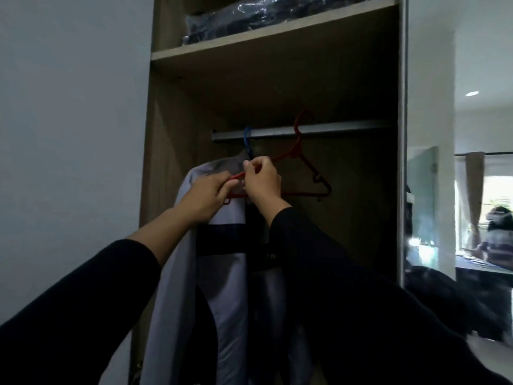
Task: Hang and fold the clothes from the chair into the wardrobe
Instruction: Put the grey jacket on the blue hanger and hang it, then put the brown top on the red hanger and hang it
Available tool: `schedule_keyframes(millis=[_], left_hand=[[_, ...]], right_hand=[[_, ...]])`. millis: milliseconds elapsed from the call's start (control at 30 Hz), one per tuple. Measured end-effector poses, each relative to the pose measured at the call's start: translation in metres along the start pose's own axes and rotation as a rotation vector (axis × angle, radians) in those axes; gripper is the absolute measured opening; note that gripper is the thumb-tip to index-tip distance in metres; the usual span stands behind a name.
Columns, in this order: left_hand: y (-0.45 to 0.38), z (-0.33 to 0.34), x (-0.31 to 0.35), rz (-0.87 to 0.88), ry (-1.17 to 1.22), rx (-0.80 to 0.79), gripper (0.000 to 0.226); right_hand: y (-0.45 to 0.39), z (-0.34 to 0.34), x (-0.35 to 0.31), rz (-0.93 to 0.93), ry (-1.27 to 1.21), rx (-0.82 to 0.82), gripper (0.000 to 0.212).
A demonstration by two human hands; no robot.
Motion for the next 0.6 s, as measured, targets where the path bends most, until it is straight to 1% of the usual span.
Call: schedule_keyframes(millis=[67,133,167,233,300,367,400,467,533,600], left_hand=[[0.008,-0.02,-0.002,-0.065,-0.008,0.062,0.025],[0.018,-0.043,-0.007,-0.129,-0.004,0.139,0.024],[0.024,-0.054,-0.011,-0.149,-0.002,0.149,0.025],[0.038,-0.076,-0.019,-0.209,-0.012,0.131,0.027],[0.056,-0.099,-0.03,-0.289,-0.04,0.119,0.028],[0.076,-0.122,-0.041,-0.376,-0.029,0.106,0.029],[0.087,-0.134,-0.044,-0.424,0.028,0.096,0.028],[0.11,-0.155,-0.047,-0.523,0.141,0.078,0.027],[0.132,-0.178,-0.048,-0.581,0.169,0.076,0.026],[0.15,-0.2,-0.048,-0.599,0.17,0.074,0.027]], right_hand=[[0.011,0.008,-0.007,0.002,-0.031,-0.047,0.017],[0.021,0.012,-0.013,-0.013,-0.046,-0.077,0.03],[0.027,0.012,-0.016,-0.024,-0.065,-0.062,0.035],[0.04,0.011,-0.021,-0.046,-0.097,0.036,0.04],[0.055,0.008,-0.027,-0.079,-0.046,0.187,0.041],[0.071,0.003,-0.031,-0.078,0.142,0.344,0.044],[0.08,0.001,-0.034,-0.065,0.245,0.386,0.047],[0.098,0.003,-0.038,-0.045,0.376,0.371,0.051],[0.116,0.01,-0.044,-0.051,0.421,0.312,0.051],[0.133,0.017,-0.055,-0.096,0.429,0.281,0.048]])
Point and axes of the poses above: each hand's wrist, its own y-axis away from the middle knuckle, its own z-axis out of the palm, x = y × z, the point moved 5 cm from there along -y, towards the middle knuckle, and after that the axes turned 15 degrees about -y, right-handed, at the moved point
